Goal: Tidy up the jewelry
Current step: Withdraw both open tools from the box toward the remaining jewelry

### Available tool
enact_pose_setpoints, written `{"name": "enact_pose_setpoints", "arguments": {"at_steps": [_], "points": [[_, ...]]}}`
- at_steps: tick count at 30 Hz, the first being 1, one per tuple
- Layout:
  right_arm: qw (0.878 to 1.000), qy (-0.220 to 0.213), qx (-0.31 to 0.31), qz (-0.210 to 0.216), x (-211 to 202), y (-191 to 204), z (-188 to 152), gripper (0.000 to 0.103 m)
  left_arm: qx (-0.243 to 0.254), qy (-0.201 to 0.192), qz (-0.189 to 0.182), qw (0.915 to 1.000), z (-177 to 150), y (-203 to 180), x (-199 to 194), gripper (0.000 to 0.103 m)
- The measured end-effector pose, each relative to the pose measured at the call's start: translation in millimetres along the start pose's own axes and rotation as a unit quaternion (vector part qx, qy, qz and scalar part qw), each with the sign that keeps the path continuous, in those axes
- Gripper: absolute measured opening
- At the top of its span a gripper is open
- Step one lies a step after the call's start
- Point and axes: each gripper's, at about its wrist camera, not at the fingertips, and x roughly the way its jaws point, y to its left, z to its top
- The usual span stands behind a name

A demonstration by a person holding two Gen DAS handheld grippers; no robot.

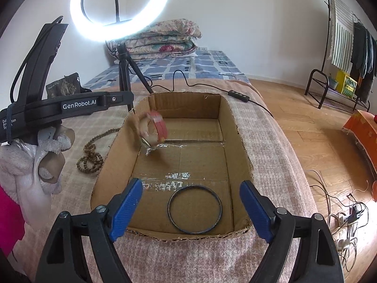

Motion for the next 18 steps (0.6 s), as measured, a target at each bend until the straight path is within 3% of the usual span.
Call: {"name": "enact_pose_setpoints", "arguments": {"at_steps": [18], "points": [[1.0, -0.017, -0.002, 0.0, -36, 13, 0, 0.087, 0.0, -0.023, 0.001, 0.9997, 8, -4, -45, 0.05]]}}
